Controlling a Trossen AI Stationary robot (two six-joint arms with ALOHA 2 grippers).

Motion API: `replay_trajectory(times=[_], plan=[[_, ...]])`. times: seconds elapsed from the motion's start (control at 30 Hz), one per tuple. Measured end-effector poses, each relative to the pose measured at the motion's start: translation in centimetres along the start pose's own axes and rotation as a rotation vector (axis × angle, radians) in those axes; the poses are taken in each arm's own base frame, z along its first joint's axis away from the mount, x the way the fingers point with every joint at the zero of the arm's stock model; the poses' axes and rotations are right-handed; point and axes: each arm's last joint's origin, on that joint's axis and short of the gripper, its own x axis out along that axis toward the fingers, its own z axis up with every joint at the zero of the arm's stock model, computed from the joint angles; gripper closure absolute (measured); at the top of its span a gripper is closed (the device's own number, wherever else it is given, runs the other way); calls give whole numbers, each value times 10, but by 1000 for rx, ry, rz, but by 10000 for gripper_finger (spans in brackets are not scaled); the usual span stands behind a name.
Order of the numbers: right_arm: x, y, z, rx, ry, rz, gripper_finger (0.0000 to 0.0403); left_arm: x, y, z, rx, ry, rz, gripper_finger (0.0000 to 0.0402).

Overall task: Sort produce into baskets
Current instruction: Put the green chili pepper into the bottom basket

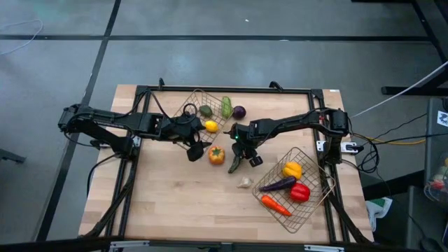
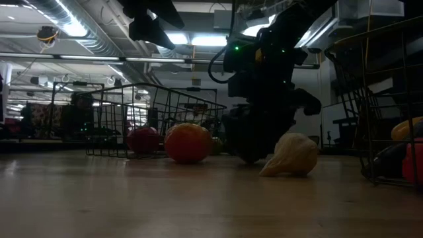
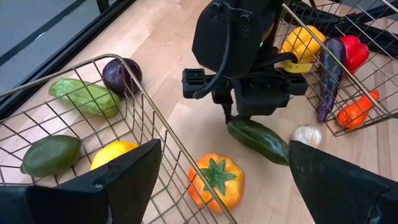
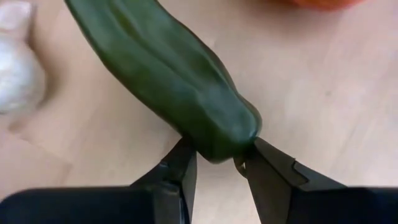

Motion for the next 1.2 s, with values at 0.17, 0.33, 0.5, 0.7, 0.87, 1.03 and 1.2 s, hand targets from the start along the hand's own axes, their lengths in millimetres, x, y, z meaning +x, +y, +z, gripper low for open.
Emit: replay_trajectory(times=[0.17,0.33,0.5,0.7,0.87,1.03,1.2], plan=[[-16,3,4,5,-47,6,283,0,0,0,1,2,0,59],[-50,11,9,-9,-112,-27,283,0,0,-1,2,6,2,59],[-89,22,9,31,-177,-59,283,0,0,-1,3,6,2,59],[-131,47,5,85,-229,-63,283,0,0,-1,2,5,1,59],[-149,80,7,62,-247,-20,283,0,0,0,2,3,1,59],[-149,111,6,78,-154,21,283,0,0,0,2,1,0,59],[-143,141,2,109,-14,55,283,0,0,0,2,1,0,59]])
